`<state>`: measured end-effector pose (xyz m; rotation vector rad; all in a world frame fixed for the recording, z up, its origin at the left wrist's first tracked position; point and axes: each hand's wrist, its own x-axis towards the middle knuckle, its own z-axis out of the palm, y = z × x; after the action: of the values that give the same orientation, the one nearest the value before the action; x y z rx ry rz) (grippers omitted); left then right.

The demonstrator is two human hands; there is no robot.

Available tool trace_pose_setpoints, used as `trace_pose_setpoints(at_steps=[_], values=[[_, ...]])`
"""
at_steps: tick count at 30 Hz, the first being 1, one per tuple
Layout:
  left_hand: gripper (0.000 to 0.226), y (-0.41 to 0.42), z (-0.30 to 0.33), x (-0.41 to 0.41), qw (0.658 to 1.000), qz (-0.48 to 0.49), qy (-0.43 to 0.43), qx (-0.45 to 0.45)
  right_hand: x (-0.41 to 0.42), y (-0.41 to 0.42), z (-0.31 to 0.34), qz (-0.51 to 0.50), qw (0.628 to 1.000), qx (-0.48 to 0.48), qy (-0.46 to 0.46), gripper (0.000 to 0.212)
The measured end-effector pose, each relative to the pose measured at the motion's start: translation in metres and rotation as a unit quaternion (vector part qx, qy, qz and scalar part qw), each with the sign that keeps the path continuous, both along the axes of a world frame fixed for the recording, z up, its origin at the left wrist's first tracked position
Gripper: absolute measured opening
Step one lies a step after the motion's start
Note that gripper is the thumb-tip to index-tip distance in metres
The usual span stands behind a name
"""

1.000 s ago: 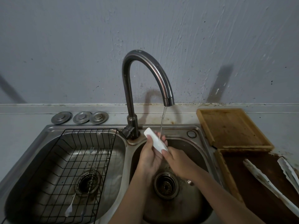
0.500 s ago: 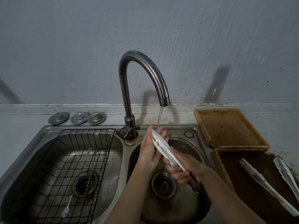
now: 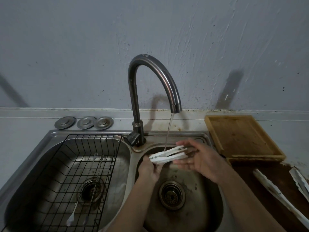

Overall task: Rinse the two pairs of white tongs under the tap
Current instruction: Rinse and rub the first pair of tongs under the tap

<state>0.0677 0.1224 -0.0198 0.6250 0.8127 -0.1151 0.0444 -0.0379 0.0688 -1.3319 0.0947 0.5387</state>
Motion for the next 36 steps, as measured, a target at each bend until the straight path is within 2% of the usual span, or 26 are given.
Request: trace_pose_setpoints(at_steps=[1, 2, 3, 5, 7, 14, 18, 20, 23, 25, 26, 28, 29, 30, 32, 34, 35, 36], values=[[0.03, -0.004, -0.003, -0.001, 0.999, 0.014, 0.021, -0.03, -0.001, 0.01, 0.0, -0.023, 0.988, -0.122, -0.096, 0.026], [0.03, -0.01, -0.006, -0.001, 0.997, 0.026, 0.039, -0.06, -0.002, 0.022, 0.003, -0.051, 0.948, -0.233, -0.212, 0.019], [0.03, -0.015, -0.007, -0.004, 0.995, 0.032, 0.046, -0.088, 0.0, 0.033, 0.004, -0.065, 0.901, -0.295, -0.311, 0.014], [0.032, -0.024, -0.009, -0.011, 0.987, 0.033, 0.059, -0.148, 0.01, 0.047, 0.003, -0.065, 0.849, -0.336, -0.403, 0.025], [0.031, -0.026, -0.008, -0.018, 0.977, 0.03, 0.071, -0.2, 0.022, 0.055, 0.001, -0.054, 0.825, -0.344, -0.445, 0.033], [0.038, -0.02, -0.004, -0.024, 0.959, 0.055, 0.097, -0.261, 0.032, 0.066, 0.0, -0.03, 0.809, -0.299, -0.505, 0.043], [0.036, -0.02, -0.001, -0.026, 0.957, 0.055, 0.097, -0.268, 0.032, 0.064, 0.001, -0.026, 0.798, -0.294, -0.525, 0.023], [0.033, -0.02, -0.001, -0.026, 0.957, 0.057, 0.088, -0.269, 0.031, 0.062, 0.004, -0.022, 0.774, -0.312, -0.551, 0.012], [0.033, -0.017, 0.002, -0.025, 0.962, 0.068, 0.071, -0.255, 0.032, 0.059, 0.003, -0.024, 0.712, -0.359, -0.603, 0.01], [0.033, -0.012, 0.003, -0.023, 0.97, 0.073, 0.061, -0.224, 0.034, 0.057, 0.002, -0.036, 0.65, -0.408, -0.64, 0.013], [0.034, -0.008, 0.003, -0.021, 0.974, 0.078, 0.058, -0.204, 0.036, 0.056, 0.003, -0.039, 0.602, -0.445, -0.662, 0.017], [0.037, 0.002, 0.0, -0.016, 0.985, 0.09, 0.056, -0.135, 0.04, 0.053, 0.004, -0.045, 0.481, -0.52, -0.704, 0.019], [0.036, 0.008, -0.001, -0.014, 0.99, 0.092, 0.056, -0.096, 0.041, 0.052, 0.005, -0.039, 0.432, -0.544, -0.718, 0.019], [0.033, 0.014, -0.002, -0.012, 0.992, 0.092, 0.052, -0.063, 0.041, 0.052, 0.003, -0.021, 0.4, -0.559, -0.726, 0.021], [0.026, 0.024, -0.001, -0.008, 0.994, 0.096, 0.045, -0.014, 0.037, 0.054, -0.006, 0.03, 0.36, -0.606, -0.709, 0.036], [0.03, 0.026, 0.008, -0.008, 0.995, 0.091, 0.031, 0.036, 0.03, 0.059, -0.019, 0.077, 0.343, -0.663, -0.66, 0.053], [0.031, 0.025, 0.012, -0.01, 0.994, 0.087, 0.021, 0.063, 0.029, 0.06, -0.026, 0.093, 0.349, -0.677, -0.641, 0.058], [0.031, 0.023, 0.016, -0.011, 0.993, 0.081, 0.007, 0.087, 0.028, 0.061, -0.029, 0.108, 0.376, -0.682, -0.618, 0.059]])
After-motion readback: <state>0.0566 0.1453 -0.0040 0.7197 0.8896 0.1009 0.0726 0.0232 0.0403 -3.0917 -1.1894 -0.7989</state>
